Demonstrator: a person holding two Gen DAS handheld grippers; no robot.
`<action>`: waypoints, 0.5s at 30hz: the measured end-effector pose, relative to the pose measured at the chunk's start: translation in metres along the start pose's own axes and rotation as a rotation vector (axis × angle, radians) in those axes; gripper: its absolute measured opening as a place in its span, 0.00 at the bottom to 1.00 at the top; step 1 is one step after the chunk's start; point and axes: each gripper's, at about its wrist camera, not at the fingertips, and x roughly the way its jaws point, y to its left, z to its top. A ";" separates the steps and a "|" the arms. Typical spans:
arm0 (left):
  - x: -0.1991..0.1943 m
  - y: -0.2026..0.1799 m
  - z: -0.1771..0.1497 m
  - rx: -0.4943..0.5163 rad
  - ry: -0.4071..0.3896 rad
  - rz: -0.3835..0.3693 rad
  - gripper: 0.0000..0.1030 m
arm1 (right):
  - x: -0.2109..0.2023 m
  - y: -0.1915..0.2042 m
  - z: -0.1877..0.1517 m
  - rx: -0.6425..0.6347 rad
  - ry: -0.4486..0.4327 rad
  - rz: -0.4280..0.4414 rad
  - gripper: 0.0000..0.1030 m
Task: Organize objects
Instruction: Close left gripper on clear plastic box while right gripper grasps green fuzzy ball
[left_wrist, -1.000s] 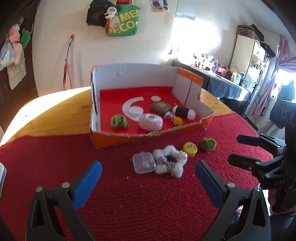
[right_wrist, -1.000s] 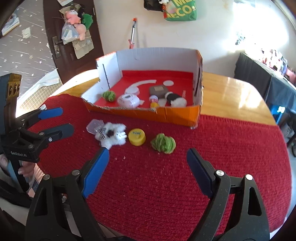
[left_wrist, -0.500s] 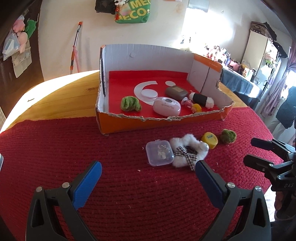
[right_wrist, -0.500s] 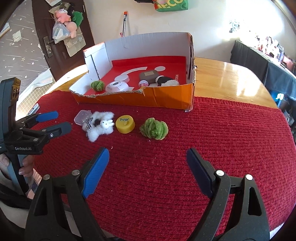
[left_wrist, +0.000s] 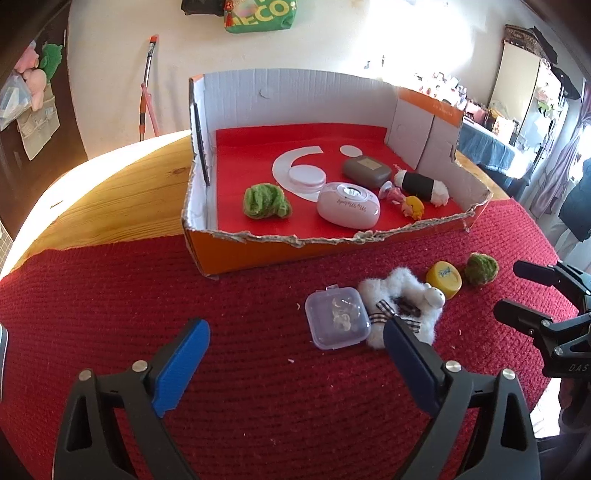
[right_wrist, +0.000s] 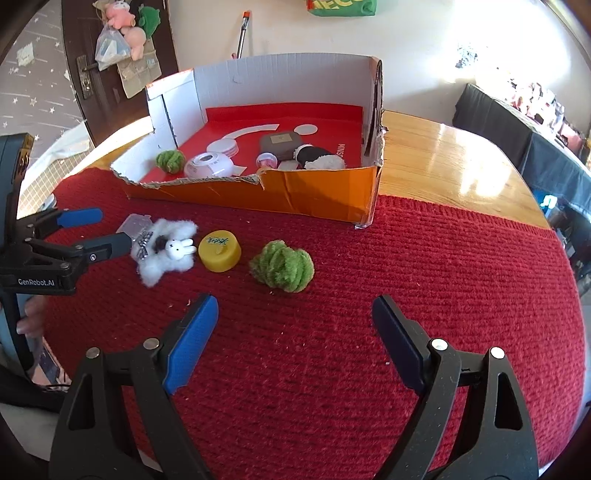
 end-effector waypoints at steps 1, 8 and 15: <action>0.002 0.000 0.001 0.005 0.004 0.005 0.94 | 0.001 0.000 0.001 -0.003 0.003 -0.001 0.83; 0.010 0.002 0.004 0.022 0.027 0.020 0.94 | 0.010 -0.004 0.005 -0.001 0.018 0.003 0.83; 0.012 0.009 0.004 0.047 0.035 0.063 0.94 | 0.018 -0.006 0.006 -0.007 0.033 -0.001 0.83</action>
